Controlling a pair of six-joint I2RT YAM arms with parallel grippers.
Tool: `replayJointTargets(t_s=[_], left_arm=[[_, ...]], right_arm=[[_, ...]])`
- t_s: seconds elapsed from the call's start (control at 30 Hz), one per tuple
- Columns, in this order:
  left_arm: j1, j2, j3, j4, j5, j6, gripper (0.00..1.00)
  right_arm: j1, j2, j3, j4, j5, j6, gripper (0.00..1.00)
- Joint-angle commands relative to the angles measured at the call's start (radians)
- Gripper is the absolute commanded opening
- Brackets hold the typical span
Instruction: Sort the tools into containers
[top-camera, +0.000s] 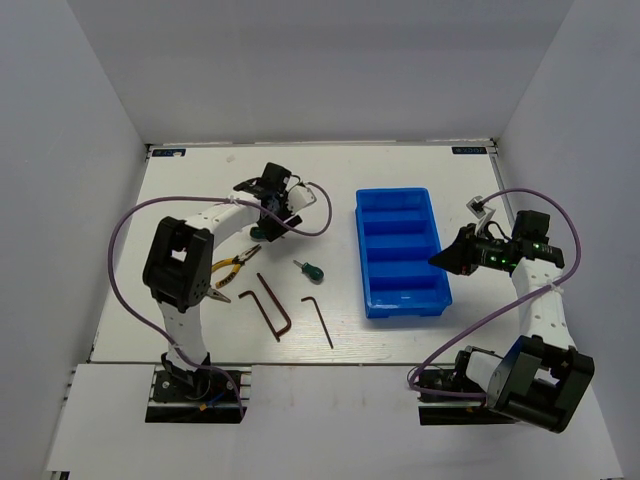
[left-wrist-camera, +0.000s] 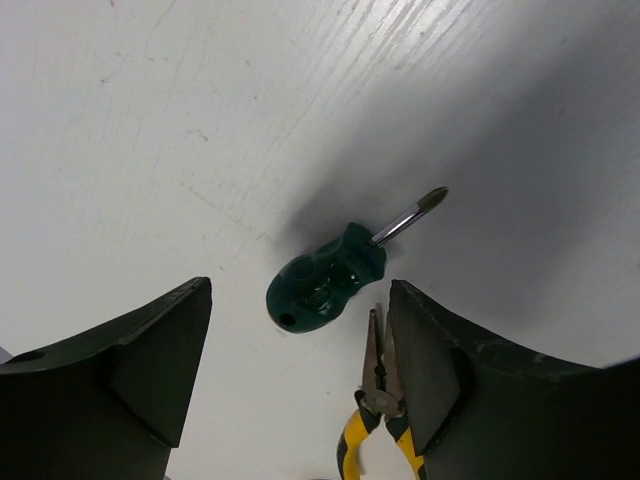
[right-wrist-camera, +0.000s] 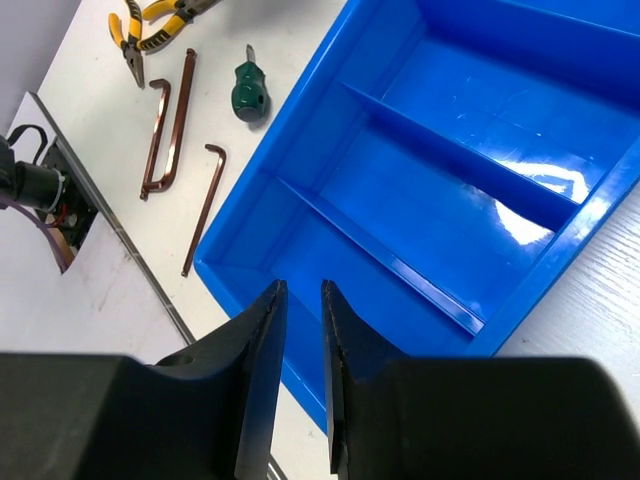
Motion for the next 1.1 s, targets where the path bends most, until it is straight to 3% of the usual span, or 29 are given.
replayJointTargets(t_s=[0.0,0.4,0.5,0.67,0.83,1.07], left_arm=[[0.021,0.031,-0.011,0.034,0.03,0.042,0.82],[0.05,0.08,-0.005,0.003,0.083,0.042,0.81],[0.05,0.115,0.021,-0.023,0.092,0.023,0.76],[0.06,0.16,0.054,-0.058,0.116,0.014,0.37],[0.06,0.169,0.063,-0.078,0.138,0.005,0.35],[0.06,0.178,0.15,-0.142,0.207,-0.055,0.12]], right_arm=[[-0.001,0.008,0.021,0.002,-0.038,-0.007,0.27],[-0.003,0.018,0.024,-0.006,-0.05,-0.022,0.27],[-0.003,0.017,0.025,-0.007,-0.052,-0.024,0.27],[-0.006,0.009,0.025,-0.006,-0.05,-0.025,0.27],[-0.004,0.003,0.025,-0.006,-0.055,-0.025,0.27],[-0.006,-0.008,0.021,-0.006,-0.056,-0.027,0.27]])
